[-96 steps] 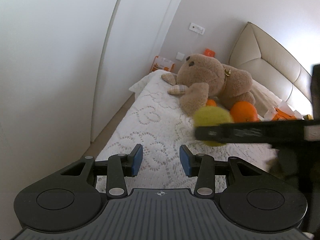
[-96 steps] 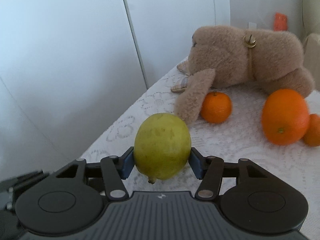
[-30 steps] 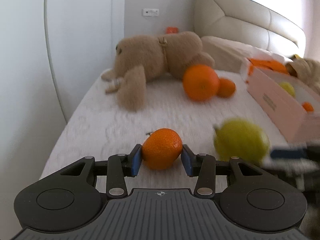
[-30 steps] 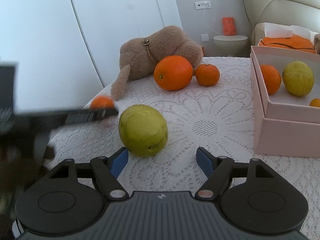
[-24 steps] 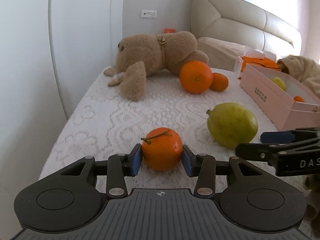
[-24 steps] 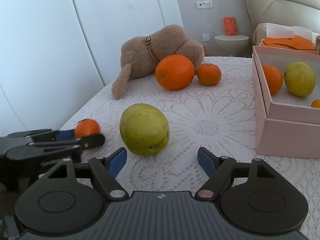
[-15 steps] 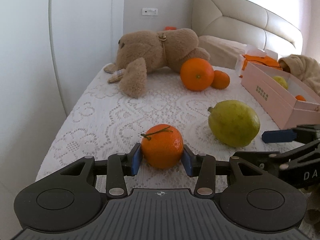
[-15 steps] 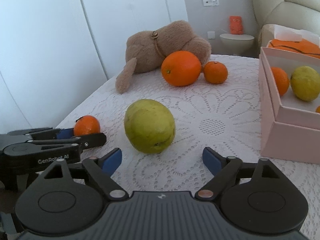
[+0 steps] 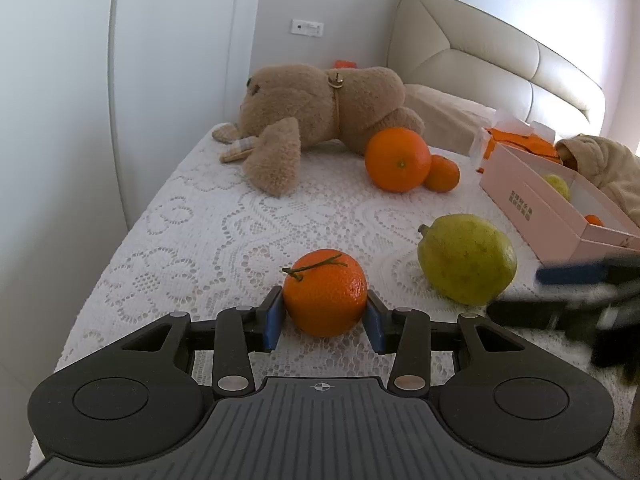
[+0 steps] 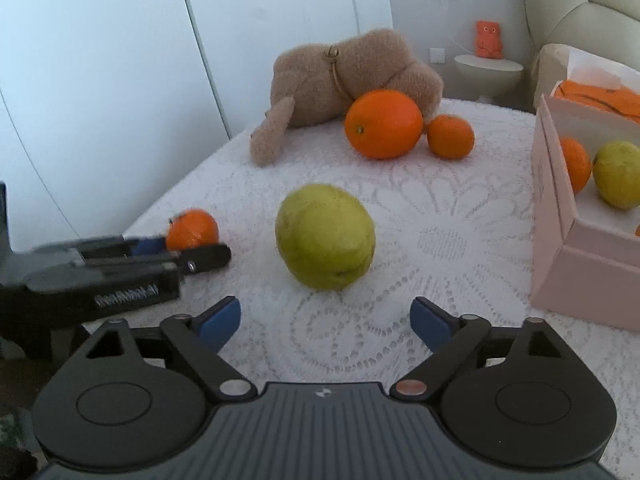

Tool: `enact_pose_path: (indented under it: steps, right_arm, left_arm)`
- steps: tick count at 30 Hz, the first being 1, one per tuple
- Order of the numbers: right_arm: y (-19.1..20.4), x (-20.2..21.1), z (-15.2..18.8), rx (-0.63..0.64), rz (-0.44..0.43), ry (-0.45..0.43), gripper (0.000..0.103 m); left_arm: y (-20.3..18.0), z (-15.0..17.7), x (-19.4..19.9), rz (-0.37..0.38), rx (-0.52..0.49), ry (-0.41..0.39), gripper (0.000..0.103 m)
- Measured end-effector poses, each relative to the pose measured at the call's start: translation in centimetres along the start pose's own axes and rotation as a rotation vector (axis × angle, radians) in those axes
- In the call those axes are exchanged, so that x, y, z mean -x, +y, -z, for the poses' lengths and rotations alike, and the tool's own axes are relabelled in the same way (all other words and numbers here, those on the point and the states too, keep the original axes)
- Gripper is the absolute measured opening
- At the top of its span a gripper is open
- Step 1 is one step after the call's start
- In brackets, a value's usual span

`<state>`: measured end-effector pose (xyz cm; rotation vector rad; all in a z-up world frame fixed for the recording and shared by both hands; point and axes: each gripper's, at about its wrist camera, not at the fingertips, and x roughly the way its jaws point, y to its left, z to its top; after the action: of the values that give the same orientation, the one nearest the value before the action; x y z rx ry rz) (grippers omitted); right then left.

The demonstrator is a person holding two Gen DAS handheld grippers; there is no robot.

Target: Organize fruits

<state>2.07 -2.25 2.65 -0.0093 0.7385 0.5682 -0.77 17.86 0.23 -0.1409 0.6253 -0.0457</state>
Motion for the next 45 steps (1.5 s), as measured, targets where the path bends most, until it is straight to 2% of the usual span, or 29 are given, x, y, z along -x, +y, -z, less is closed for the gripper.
enact_pose_path:
  steps: [3, 5, 11, 14, 17, 22, 35, 42, 45]
  right_arm:
    - [0.6, 1.2, -1.4, 0.036, 0.049, -0.082, 0.092]
    - [0.8, 1.1, -2.6, 0.054, 0.075, -0.098, 0.092]
    - [0.7, -2.0, -4.5, 0.025, 0.119, -0.036, 0.089]
    - [0.4, -2.5, -4.1, 0.024, 0.125, -0.023, 0.085]
    - [0.0, -1.9, -3.5, 0.006, 0.109, -0.025, 0.085]
    - [0.0, 0.5, -2.2, 0.035, 0.146, -0.066, 0.085]
    - [-0.4, 1.9, 0.0, 0.033, 0.141, -0.039, 0.085]
    - [-0.2, 0.2, 0.5, 0.052, 0.196, 0.007, 0.085]
    - [0.0, -0.3, 0.6, 0.061, 0.186, 0.013, 0.085]
  left_arm:
    - [0.0, 0.0, 0.0, 0.003, 0.004, -0.001, 0.046]
    - [-0.1, 0.0, 0.0, 0.001, 0.002, -0.001, 0.046]
    - [-0.2, 0.0, 0.0, -0.002, -0.001, 0.000, 0.046]
    - [-0.1, 0.0, 0.0, -0.001, 0.001, -0.001, 0.046]
    - [-0.2, 0.0, 0.0, -0.002, -0.001, 0.000, 0.046]
    - [-0.4, 0.0, 0.0, -0.016, -0.017, 0.002, 0.046]
    - [-0.8, 0.1, 0.0, -0.029, -0.031, 0.003, 0.046]
    - [1.1, 0.5, 1.5, -0.047, 0.102, -0.041, 0.046]
    - [1.4, 0.7, 2.0, -0.066, 0.113, -0.031, 0.046]
